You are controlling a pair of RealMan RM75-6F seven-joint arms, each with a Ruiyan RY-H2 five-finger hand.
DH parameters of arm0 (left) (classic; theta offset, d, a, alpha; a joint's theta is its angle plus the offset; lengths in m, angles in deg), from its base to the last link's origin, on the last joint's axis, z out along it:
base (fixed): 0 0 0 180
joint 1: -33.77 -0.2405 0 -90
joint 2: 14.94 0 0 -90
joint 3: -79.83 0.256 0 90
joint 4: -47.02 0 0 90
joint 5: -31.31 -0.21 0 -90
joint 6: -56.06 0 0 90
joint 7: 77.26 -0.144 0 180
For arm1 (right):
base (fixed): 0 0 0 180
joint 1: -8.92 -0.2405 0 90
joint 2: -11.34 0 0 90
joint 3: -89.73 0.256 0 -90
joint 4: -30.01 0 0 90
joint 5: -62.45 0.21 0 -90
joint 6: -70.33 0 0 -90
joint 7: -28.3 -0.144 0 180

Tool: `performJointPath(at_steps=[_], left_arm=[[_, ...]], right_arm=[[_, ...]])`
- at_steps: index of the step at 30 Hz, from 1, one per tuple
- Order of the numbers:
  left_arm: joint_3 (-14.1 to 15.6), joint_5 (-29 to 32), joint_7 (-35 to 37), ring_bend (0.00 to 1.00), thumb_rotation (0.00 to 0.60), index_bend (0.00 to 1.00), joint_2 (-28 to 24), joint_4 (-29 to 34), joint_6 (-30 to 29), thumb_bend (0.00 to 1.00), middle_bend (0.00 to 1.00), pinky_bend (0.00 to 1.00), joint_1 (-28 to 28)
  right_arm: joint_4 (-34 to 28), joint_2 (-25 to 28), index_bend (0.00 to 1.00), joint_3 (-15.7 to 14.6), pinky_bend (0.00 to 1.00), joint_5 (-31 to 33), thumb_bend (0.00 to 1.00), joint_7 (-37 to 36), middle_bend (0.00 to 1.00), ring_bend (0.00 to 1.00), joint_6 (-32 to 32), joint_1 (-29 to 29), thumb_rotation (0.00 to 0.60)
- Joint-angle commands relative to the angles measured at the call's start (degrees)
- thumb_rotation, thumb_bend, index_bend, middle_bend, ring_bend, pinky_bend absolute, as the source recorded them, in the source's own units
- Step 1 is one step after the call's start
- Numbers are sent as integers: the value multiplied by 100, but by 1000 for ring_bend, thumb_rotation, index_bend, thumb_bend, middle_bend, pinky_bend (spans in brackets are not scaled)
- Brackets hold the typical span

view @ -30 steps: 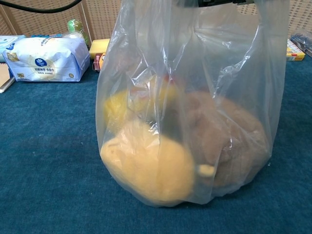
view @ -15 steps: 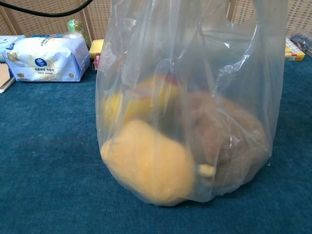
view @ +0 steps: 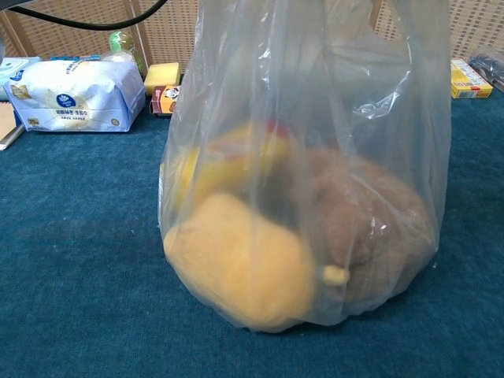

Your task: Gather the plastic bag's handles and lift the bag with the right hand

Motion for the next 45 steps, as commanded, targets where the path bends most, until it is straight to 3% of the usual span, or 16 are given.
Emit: performJointPath(at_steps=[1, 14, 21, 35, 45], left_arm=[[-7, 12, -14, 94, 600, 284, 27, -35, 21, 126, 223, 262, 33], [-7, 60, -38, 92, 600, 284, 16, -4, -12, 124, 222, 260, 36], [-7, 93, -22, 89, 600, 283, 45, -109, 3, 124, 220, 260, 59], [-63, 189, -120, 86, 600, 283, 85, -99, -9, 120, 215, 260, 103], [-41, 279, -135, 86, 600, 282, 69, -130, 34, 121, 215, 260, 86]], right_arm=[[-22, -14, 246, -51, 139, -14, 163, -19, 321, 212, 60, -44, 0], [-51, -37, 246, -206, 91, -125, 167, -133, 296, 173, 386, -202, 0], [-62, -60, 238, -185, 103, -142, 168, -183, 286, 168, 266, -183, 0], [-86, -2, 247, -246, 155, -167, 171, -197, 328, 251, 86, -205, 0], [-158, 145, 383, -257, 325, -128, 201, -276, 470, 425, 186, -151, 0]])
